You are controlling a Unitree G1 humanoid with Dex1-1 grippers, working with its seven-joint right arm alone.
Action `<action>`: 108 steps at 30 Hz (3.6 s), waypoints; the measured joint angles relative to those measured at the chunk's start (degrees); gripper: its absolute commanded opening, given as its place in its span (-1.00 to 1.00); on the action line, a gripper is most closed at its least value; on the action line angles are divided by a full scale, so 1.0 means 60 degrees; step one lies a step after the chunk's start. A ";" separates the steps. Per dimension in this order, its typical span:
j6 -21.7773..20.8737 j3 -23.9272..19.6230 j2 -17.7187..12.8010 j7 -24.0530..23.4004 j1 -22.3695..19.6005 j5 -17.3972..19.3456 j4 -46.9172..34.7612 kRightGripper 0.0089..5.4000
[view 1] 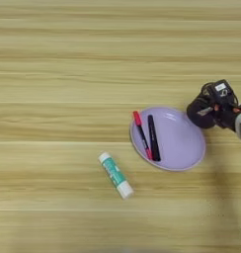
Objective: Move the objects on the table
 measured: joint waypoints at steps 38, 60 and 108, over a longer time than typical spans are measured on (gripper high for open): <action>0.0362 0.1463 0.0453 0.0251 0.0998 -0.0478 -0.1310 -0.84; 0.0343 0.1815 0.0466 0.0252 0.1134 -0.0636 -0.1275 -0.84; 0.0135 0.1760 0.0475 0.0281 0.1213 -0.0877 -0.1300 0.85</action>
